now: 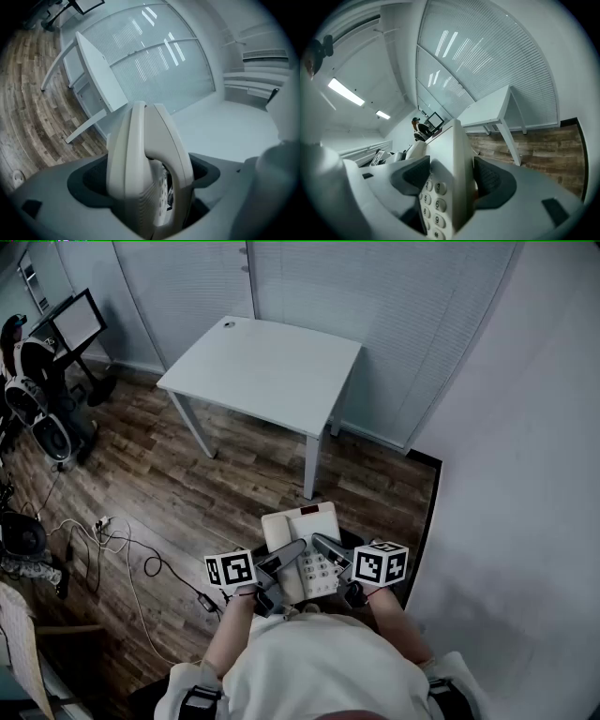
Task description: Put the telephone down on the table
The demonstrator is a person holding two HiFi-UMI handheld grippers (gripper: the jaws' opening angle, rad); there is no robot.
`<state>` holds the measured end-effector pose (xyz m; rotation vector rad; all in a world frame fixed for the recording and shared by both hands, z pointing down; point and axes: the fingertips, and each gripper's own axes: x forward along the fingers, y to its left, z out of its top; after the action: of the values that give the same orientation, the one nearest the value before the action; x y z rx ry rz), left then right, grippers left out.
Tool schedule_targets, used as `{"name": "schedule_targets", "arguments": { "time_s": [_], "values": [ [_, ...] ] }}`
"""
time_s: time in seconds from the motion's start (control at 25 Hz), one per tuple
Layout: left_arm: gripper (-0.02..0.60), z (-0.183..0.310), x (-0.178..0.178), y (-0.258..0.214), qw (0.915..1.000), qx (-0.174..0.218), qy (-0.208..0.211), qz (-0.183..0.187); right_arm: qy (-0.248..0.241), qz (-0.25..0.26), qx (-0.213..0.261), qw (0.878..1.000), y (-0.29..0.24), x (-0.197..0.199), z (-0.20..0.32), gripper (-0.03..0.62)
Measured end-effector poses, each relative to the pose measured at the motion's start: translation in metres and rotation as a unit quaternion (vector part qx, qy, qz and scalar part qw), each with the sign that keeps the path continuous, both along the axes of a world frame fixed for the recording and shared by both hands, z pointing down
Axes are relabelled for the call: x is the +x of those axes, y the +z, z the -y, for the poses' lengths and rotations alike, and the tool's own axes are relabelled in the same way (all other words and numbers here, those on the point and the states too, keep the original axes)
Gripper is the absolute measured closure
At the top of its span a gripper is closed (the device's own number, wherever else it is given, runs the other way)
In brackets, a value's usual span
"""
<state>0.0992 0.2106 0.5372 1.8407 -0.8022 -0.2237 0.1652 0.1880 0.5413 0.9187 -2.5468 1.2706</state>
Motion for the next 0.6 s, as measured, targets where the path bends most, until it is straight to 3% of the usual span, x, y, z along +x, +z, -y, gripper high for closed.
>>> {"name": "schedule_targets", "arguments": {
  "time_s": [0.6],
  "values": [
    [0.133,-0.031,0.01,-0.021,0.9991,0.016,-0.031,0.023,-0.03,0.029,0.01,0.999,-0.017,0.008,-0.027,0.287]
  ]
}}
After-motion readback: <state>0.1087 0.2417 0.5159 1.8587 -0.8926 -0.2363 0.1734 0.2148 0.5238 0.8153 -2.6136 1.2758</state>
